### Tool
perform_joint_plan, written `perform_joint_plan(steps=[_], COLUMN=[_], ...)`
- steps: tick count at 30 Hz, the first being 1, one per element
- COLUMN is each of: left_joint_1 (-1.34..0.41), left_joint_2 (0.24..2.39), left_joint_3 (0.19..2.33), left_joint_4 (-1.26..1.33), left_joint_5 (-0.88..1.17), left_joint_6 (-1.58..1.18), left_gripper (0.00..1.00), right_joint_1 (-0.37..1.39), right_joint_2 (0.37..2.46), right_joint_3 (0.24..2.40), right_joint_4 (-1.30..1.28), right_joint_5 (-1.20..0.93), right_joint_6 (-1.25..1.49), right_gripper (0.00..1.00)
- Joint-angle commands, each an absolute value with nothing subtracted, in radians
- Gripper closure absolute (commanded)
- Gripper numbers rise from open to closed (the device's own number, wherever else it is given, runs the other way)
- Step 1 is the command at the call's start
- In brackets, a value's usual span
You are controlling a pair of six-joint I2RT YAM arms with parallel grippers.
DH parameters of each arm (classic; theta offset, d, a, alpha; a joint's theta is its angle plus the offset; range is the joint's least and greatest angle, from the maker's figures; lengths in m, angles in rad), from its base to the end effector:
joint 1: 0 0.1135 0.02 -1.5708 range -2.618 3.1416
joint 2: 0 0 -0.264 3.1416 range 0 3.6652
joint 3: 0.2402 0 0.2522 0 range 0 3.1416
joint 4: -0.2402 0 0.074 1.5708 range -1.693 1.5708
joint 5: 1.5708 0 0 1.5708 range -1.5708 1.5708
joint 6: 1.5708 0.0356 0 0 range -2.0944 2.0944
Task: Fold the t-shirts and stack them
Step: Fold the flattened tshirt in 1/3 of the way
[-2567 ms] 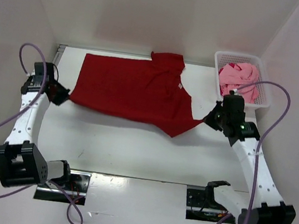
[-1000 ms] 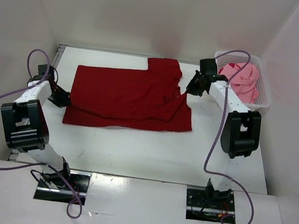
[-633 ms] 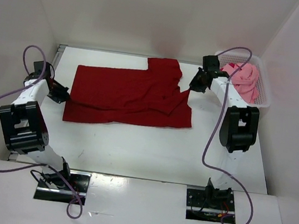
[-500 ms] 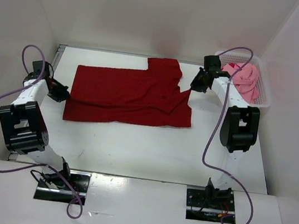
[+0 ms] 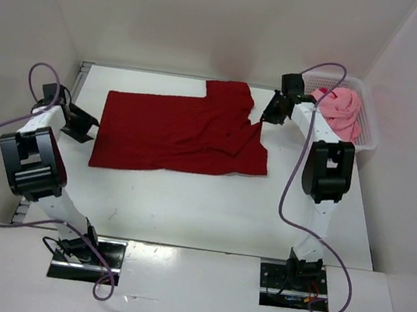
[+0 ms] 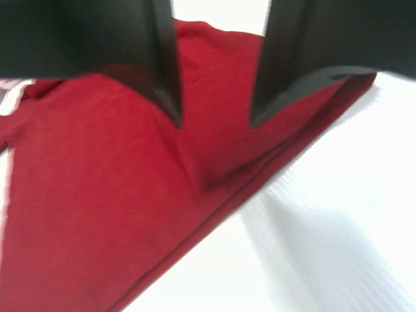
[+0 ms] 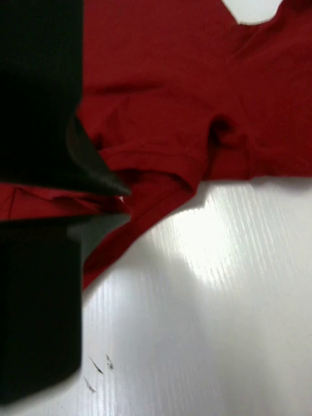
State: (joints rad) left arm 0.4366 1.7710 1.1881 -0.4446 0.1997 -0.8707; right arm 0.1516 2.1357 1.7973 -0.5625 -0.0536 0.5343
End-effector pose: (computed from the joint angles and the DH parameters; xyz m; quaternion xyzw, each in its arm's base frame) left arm 0.3350 0.1485 0.1943 -0.5616 0.7772 -0.1513 0.2400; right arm 0.4745 0.0744 0.2259 0.1709 0.9285 0.1343 0.3010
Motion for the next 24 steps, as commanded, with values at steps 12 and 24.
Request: perform_joint_plan(steps=[12,24], left_joint_1=[0.537,0.566], left_joint_2=[1.401,1.548], left_joint_3=[0.818,0.785], left_joint_4=[-0.503,-0.402], left_joint_5=[0.192,0.244], left_joint_6=[-0.838,-0.847], left_gripper=[0.55,0.52], right_joint_1=[0.137,0.118], right_joint_2=[1.622,1.669], right_joint_3=[1.099,0.951], right_joint_4=[-0.359,-0.299], right_joint_5=[-0.110,-0.078], right_joint_6=[0.683,0.683], right_gripper=[0.99,0.52])
